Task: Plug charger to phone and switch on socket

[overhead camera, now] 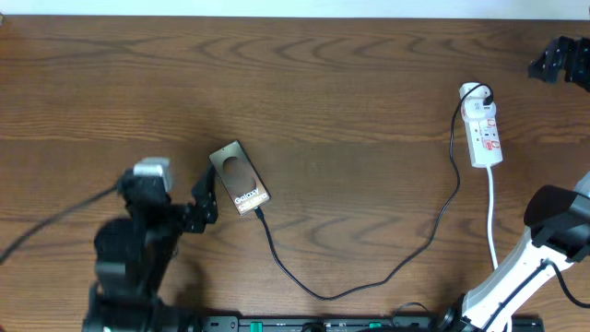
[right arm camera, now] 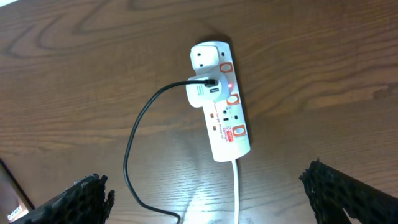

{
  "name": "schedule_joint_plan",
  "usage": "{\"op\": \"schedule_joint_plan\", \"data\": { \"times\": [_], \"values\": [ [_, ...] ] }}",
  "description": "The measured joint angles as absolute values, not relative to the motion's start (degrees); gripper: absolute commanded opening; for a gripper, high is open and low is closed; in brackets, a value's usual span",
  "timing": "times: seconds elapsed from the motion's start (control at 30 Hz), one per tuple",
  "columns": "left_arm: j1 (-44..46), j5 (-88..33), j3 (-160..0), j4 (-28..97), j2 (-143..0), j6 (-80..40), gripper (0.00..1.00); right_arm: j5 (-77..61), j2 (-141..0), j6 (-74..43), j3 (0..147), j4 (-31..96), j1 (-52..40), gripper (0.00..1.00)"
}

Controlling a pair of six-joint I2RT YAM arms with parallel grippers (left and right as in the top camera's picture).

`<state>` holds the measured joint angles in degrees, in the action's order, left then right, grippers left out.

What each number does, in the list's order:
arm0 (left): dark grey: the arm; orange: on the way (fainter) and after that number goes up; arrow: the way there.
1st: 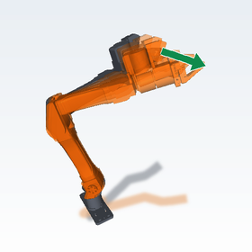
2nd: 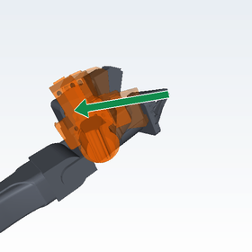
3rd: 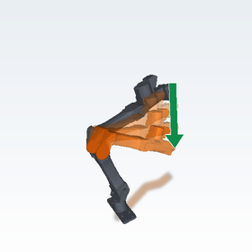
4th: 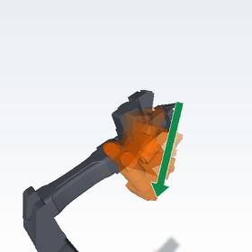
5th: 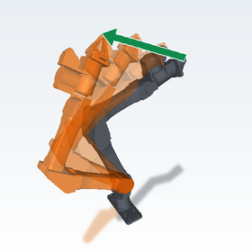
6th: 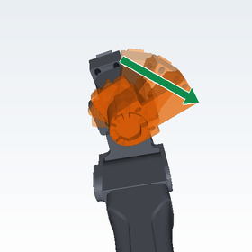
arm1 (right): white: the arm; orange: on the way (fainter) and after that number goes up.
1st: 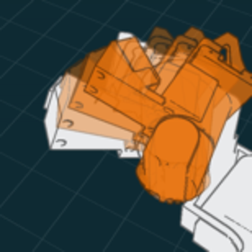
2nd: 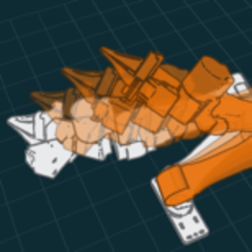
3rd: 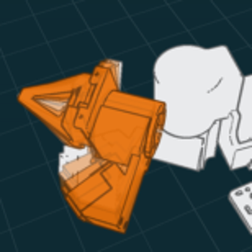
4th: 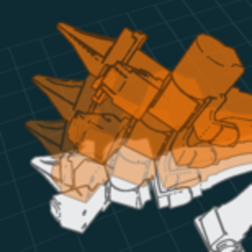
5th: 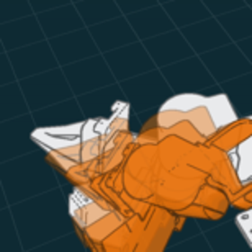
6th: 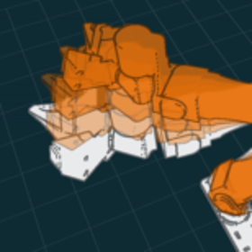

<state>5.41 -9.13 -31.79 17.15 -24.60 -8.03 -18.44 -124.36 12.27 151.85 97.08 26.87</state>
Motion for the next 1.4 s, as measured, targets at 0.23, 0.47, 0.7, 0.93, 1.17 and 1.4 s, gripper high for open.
{"op": "schedule_joint_plan", "data": {
  "times": [0.23,0.47,0.7,0.93,1.17,1.4],
  "values": [
    [2.07,-8.62,-16.84,-1.32,-11.57,-7.62,0.85,-18.44,-124.36,12.27,151.85,97.08,26.87,0.99],
    [-2.37,-8.64,-6.39,-15.73,-5.23,-7.2,0.85,-18.44,-124.36,12.27,151.85,97.1,26.87,0.99],
    [-5.1,-9.56,-0.49,-16.43,-0.97,-3.09,0.85,-18.44,-124.36,12.27,151.85,97.1,26.87,0.99],
    [-5.91,-10.37,-0.34,-4.89,-0.58,-1.61,0.85,-18.44,-124.36,12.27,151.87,97.08,26.87,0.99],
    [-5.91,-9.67,-0.73,0.54,-0.58,-1.39,0.85,-18.44,-124.36,12.27,151.85,97.1,26.87,0.99],
    [-5.91,-9.47,-0.73,0.58,-0.58,-1.41,0.85,-18.44,-124.36,12.27,151.85,97.1,26.87,0.99]
  ]
}}
